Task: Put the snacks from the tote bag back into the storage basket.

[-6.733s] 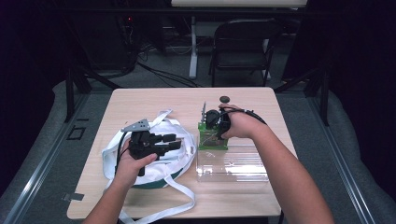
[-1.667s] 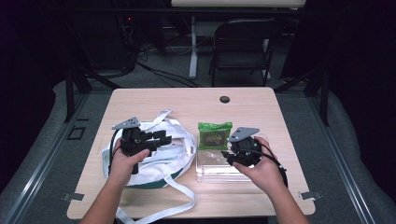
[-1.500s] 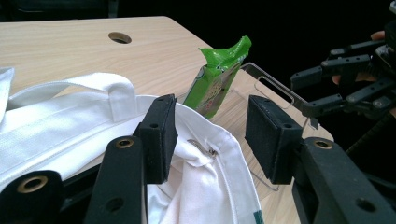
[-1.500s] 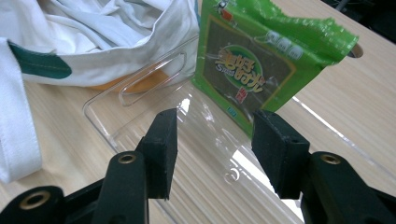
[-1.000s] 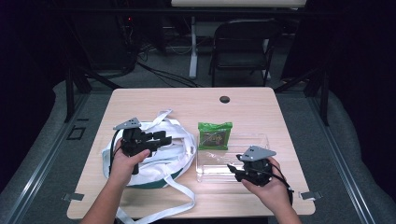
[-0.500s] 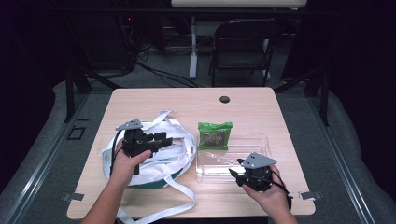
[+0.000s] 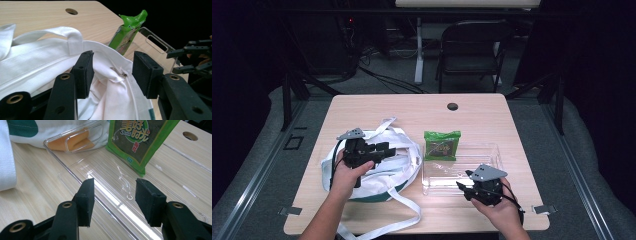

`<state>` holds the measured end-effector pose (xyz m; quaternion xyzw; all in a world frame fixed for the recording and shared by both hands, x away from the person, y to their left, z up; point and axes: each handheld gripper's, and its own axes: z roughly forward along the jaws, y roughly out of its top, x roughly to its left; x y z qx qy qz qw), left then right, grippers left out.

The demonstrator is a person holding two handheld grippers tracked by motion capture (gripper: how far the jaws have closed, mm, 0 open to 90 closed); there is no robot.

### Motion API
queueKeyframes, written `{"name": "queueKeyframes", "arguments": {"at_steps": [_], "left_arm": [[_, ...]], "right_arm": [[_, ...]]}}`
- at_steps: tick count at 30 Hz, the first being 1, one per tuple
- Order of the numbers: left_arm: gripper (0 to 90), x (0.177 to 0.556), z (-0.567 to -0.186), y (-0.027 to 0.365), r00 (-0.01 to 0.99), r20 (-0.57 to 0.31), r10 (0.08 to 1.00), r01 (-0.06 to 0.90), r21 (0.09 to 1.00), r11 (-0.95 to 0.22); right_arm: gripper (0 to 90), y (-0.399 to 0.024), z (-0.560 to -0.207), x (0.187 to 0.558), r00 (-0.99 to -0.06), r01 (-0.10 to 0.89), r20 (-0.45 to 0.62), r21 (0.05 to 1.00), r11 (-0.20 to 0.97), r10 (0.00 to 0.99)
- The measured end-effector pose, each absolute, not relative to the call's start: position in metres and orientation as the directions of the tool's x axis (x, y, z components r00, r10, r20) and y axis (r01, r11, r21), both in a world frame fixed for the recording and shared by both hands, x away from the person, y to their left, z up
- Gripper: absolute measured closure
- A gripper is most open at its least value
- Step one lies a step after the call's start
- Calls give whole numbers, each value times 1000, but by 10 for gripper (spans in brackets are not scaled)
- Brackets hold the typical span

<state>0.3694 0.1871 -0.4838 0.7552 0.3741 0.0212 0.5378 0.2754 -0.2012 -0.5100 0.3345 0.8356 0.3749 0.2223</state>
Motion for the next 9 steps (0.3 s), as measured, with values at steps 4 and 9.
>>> {"name": "queueKeyframes", "arguments": {"at_steps": [4, 9], "left_arm": [[508, 371, -486, 191, 698, -371, 613, 556, 820, -136], [491, 373, -485, 195, 684, -378, 624, 559, 821, -115]], "right_arm": [[498, -202, -507, 275, -681, 388, -126, 774, 501, 721], [478, -204, -491, 279, -682, 359, -125, 802, 478, 721]]}}
